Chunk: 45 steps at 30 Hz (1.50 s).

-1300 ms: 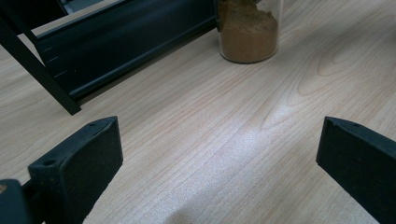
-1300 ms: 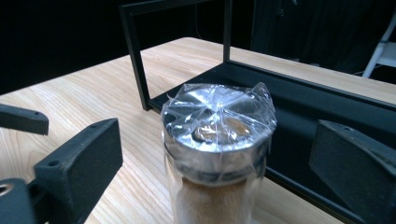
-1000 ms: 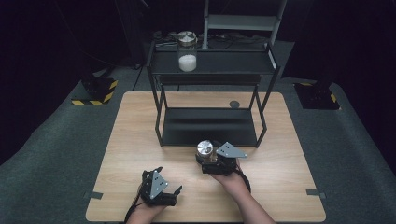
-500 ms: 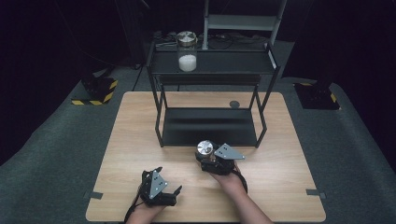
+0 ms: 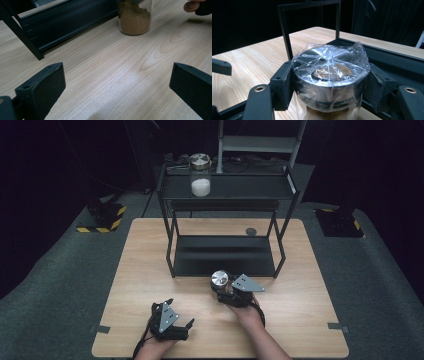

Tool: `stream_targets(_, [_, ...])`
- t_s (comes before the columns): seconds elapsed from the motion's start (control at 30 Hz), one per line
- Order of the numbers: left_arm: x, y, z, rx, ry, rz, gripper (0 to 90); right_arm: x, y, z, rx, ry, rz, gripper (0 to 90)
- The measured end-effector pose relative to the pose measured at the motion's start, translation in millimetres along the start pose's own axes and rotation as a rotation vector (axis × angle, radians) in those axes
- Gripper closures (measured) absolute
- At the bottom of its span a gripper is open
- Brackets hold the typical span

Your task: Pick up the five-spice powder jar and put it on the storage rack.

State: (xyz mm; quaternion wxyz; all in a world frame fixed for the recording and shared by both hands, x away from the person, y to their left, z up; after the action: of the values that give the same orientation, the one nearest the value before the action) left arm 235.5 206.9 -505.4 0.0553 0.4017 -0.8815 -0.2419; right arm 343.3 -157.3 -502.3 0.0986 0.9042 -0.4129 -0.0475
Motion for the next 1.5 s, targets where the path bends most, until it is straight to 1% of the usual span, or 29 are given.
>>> stream_targets(0.03, [0.1, 0.1, 0.1, 0.0, -0.002, 0.0, 0.7, 0.8, 1.3, -0.5, 0.007, -0.004, 0.003, 32.5])
stream_targets(0.17, [0.3, 0.0, -0.2, -0.002, -0.007, -0.001, 0.7, 3.3, 9.2, -6.2, 0.026, 0.005, 0.019, 32.6])
stream_targets(0.47, [-0.2, -0.1, -0.1, -0.001, -0.003, 0.001, 0.7, 9.2, 29.1, -16.7, 0.052, 0.017, 0.051, 32.9])
stream_targets(0.57, [-0.2, 0.0, -0.1, -0.001, -0.003, 0.002, 0.6, 11.8, 36.9, -20.4, 0.052, 0.028, 0.068, 33.1])
stream_targets(0.77, [0.1, 0.0, -0.1, -0.001, -0.005, 0.0, 0.6, 20.8, 53.1, -26.5, 0.061, 0.029, 0.099, 33.4])
stream_targets(0.83, [0.0, 0.0, -0.1, -0.001, -0.004, 0.0, 0.7, 22.3, 54.9, -27.4, 0.064, 0.032, 0.101, 33.5])
stream_targets(0.87, [-0.3, 0.0, -0.1, -0.001, -0.001, 0.0, 0.7, 26.1, 60.2, -29.8, 0.071, 0.026, 0.107, 33.6])
stream_targets(0.93, [-0.4, 0.0, -0.1, 0.0, 0.002, 0.0, 0.7, 29.0, 64.3, -31.9, 0.075, 0.025, 0.114, 33.6])
stream_targets(1.5, [-0.3, 0.5, 0.6, 0.006, 0.003, -0.003, 0.7, 43.1, 89.9, -45.7, 0.106, 0.024, 0.174, 33.9])
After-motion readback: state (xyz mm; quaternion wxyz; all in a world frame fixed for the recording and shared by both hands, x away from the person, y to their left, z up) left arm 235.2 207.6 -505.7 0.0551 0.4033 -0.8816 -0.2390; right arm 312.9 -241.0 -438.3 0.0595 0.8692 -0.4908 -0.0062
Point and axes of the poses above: each handheld gripper's, and its own axes: y roughly backward along the jaws, z roughly out of its underside, x roughly to its right, the point moved 6 cm from there along -y, roughly forward along the jaws, and after that the axes turned 6 degrees about z, right-handed, at the moved point
